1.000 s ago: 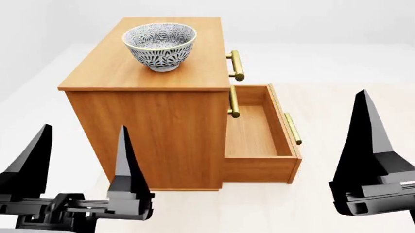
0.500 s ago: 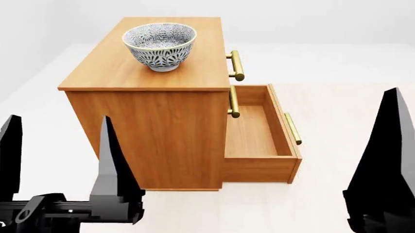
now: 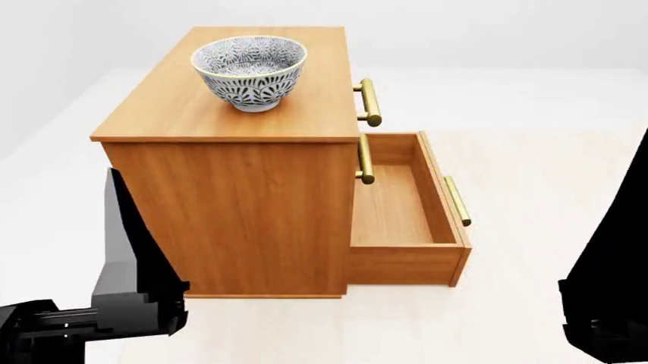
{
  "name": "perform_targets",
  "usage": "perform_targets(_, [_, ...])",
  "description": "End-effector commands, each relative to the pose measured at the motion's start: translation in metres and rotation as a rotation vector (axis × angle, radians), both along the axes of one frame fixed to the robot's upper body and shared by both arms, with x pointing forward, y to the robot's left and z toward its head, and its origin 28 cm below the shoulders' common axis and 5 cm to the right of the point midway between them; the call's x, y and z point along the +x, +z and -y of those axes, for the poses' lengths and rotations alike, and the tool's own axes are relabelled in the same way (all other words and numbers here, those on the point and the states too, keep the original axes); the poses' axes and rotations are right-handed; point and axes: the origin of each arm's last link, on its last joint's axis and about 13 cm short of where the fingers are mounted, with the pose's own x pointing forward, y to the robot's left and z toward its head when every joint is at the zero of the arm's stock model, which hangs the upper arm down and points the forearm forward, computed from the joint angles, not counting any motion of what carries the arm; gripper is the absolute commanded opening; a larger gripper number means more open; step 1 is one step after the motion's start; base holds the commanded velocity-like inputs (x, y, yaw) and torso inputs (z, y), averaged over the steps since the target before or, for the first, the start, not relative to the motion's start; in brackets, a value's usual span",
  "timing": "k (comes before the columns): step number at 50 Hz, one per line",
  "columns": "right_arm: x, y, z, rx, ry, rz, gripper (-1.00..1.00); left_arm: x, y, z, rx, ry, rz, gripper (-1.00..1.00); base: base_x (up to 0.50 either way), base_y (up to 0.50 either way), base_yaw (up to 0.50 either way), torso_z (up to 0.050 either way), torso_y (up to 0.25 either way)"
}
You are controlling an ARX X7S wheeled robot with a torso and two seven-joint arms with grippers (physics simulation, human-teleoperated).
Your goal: Put the bowl on top of the cabinet.
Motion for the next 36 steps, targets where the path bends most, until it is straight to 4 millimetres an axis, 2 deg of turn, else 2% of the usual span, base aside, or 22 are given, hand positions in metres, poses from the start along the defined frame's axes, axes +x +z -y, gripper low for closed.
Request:
perform_targets(1, [0.000, 0.002, 0.000, 0.010, -0.020, 0.061, 1.00, 0.000, 0.002, -0.003, 0.003, 0.012, 0.017, 1.00, 0.00, 0.00, 0.00, 0.000, 0.000])
perform_targets(34, [0.001, 0.011, -0.001, 0.041, -0.005, 0.136, 1.00, -0.005, 0.014, -0.016, 0.007, -0.012, 0.094, 1.00, 0.00, 0.00, 0.00, 0.000, 0.000])
perform_targets(36, [0.001, 0.012, -0.001, 0.039, -0.005, 0.141, 1.00, -0.004, 0.020, -0.017, 0.006, -0.015, 0.100, 1.00, 0.00, 0.00, 0.00, 0.000, 0.000])
